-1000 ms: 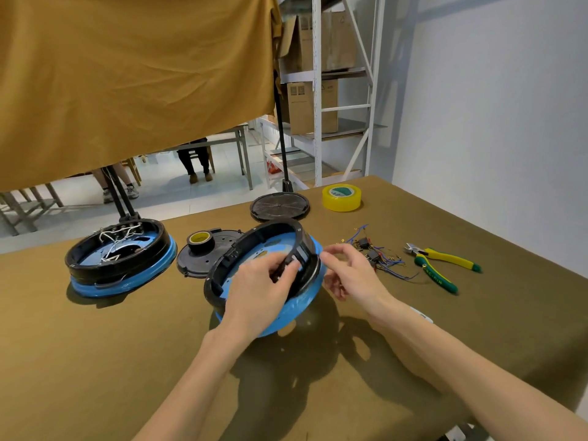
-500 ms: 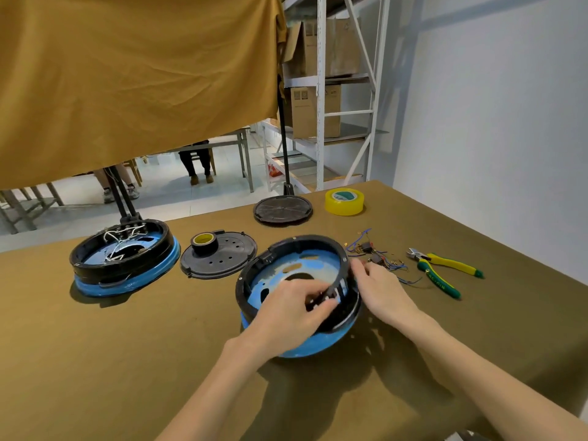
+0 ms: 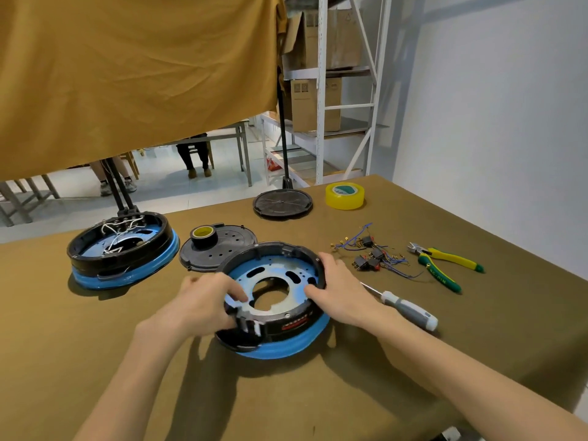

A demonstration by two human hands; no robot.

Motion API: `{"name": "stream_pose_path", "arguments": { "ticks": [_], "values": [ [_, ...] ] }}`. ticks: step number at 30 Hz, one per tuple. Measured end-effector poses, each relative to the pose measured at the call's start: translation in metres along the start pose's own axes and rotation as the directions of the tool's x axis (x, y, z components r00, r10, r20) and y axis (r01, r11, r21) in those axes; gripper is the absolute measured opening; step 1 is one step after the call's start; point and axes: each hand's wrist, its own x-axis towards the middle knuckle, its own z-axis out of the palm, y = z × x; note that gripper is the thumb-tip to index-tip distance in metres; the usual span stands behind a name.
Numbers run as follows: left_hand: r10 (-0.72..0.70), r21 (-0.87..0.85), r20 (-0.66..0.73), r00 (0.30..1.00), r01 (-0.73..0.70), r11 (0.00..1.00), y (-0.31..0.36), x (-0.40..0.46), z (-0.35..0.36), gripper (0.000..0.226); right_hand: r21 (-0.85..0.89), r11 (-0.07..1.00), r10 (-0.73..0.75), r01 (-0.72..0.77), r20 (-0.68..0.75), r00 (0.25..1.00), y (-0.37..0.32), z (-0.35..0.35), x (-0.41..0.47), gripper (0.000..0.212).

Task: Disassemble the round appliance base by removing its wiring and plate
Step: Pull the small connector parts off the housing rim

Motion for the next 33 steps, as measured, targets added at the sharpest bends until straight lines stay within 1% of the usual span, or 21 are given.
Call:
{"name": "stream_pose_path", "arguments": {
  "ticks": [2, 4, 5, 6, 8, 10, 11, 12, 14, 15, 16, 18, 20, 22, 24, 25, 27, 29, 31, 32, 33],
  "values": [
    [-0.086, 0.098, -0.103, 0.991, 0.096, 0.991, -0.009, -0.002, 0.001, 0.059, -0.202, 0.978, 0.021, -0.049, -0.138, 0.990, -0.002, 0.005, -0.004, 0.077],
    [-0.084, -0.051, -0.029, 0.996, 0.083, 0.995, -0.014, -0.004, 0.001, 0.073, -0.231, 0.972, 0.001, -0.050, -0.209, 0.978, -0.003, 0.000, 0.004, 0.078],
    [-0.063, -0.156, 0.016, 0.998, 0.064, 0.986, -0.014, -0.004, 0.001, 0.075, -0.162, 0.986, 0.003, -0.031, -0.172, 0.985, -0.004, -0.005, 0.010, 0.076],
    [-0.028, -0.242, 0.031, 0.999, 0.035, 0.970, -0.010, -0.003, 0.002, 0.071, -0.070, 0.997, 0.010, -0.018, -0.108, 0.994, -0.005, -0.008, 0.016, 0.072],
    [0.057, -0.386, -0.009, 0.998, -0.056, 0.921, 0.007, 0.001, 0.009, 0.048, 0.039, 0.999, 0.011, -0.011, 0.001, 1.000, -0.007, -0.005, 0.023, 0.061],
    [0.118, -0.450, -0.058, 0.991, -0.131, 0.883, 0.027, 0.009, 0.025, 0.026, 0.037, 0.999, -0.010, 0.011, -0.033, 0.999, -0.003, 0.004, 0.023, 0.052],
    [0.125, -0.434, -0.122, 0.985, -0.166, 0.886, 0.033, 0.011, 0.036, 0.029, 0.029, 1.000, -0.007, 0.009, -0.073, 0.997, 0.000, 0.007, 0.019, 0.050],
    [0.118, -0.400, -0.240, 0.963, -0.209, 0.892, 0.036, 0.012, 0.045, 0.030, 0.020, 1.000, 0.006, -0.004, -0.111, 0.994, 0.003, 0.007, 0.015, 0.049],
    [0.080, -0.364, -0.475, 0.876, -0.278, 0.889, 0.029, 0.016, 0.052, 0.015, -0.014, 0.999, 0.034, -0.037, -0.170, 0.985, 0.012, 0.003, 0.003, 0.048],
    [0.044, -0.377, -0.505, 0.862, -0.266, 0.887, 0.022, 0.018, 0.052, 0.014, -0.040, 0.998, 0.030, -0.038, -0.182, 0.983, 0.016, 0.001, -0.004, 0.046],
    [0.022, -0.400, -0.490, 0.871, -0.247, 0.882, 0.015, 0.021, 0.050, 0.016, -0.060, 0.998, 0.019, -0.031, -0.180, 0.983, 0.019, -0.002, -0.011, 0.043],
    [0.015, -0.386, -0.378, 0.926, -0.173, 0.906, 0.009, 0.029, 0.044, 0.022, -0.065, 0.998, -0.006, -0.006, -0.178, 0.984, 0.022, -0.006, -0.019, 0.032],
    [-0.010, -0.369, -0.311, 0.950, -0.111, 0.923, 0.021, 0.038, 0.039, 0.023, -0.045, 0.999, -0.008, -0.001, -0.205, 0.979, 0.021, -0.013, -0.017, 0.020],
    [-0.030, -0.478, -0.252, 0.967, -0.097, 0.873, 0.046, 0.049, 0.039, 0.020, 0.033, 0.999, 0.037, -0.030, -0.221, 0.974, 0.021, -0.017, -0.008, 0.019],
    [-0.017, -0.596, -0.101, 0.995, -0.047, 0.802, 0.073, 0.062, 0.040, 0.039, 0.110, 0.992, 0.082, -0.061, -0.195, 0.977, 0.021, -0.019, 0.003, 0.024],
    [0.010, -0.613, -0.034, 0.999, -0.029, 0.789, 0.084, 0.069, 0.042, 0.048, 0.137, 0.988, 0.096, -0.074, -0.166, 0.981, 0.021, -0.020, 0.008, 0.027],
    [0.058, -0.598, 0.014, 0.998, -0.039, 0.801, 0.098, 0.078, 0.048, 0.053, 0.200, 0.974, 0.124, -0.105, -0.086, 0.989, 0.021, -0.025, 0.018, 0.029],
    [0.069, -0.565, 0.002, 0.998, -0.056, 0.823, 0.093, 0.082, 0.052, 0.042, 0.298, 0.938, 0.178, -0.179, 0.031, 0.984, 0.024, -0.030, 0.024, 0.029],
    [0.137, -0.581, 0.074, 0.988, -0.069, 0.811, 0.080, 0.081, 0.047, 0.038, 0.397, 0.874, 0.202, -0.278, 0.224, 0.954, 0.025, -0.032, 0.022, 0.027],
    [0.210, -0.591, 0.142, 0.967, -0.087, 0.802, 0.072, 0.079, 0.041, 0.032, 0.392, 0.873, 0.192, -0.289, 0.269, 0.944, 0.026, -0.031, 0.020, 0.026],
    [0.288, -0.582, 0.193, 0.938, -0.127, 0.803, 0.066, 0.076, 0.035, 0.028, 0.306, 0.927, 0.157, -0.217, 0.208, 0.965, 0.026, -0.028, 0.019, 0.024]
  ]
}}
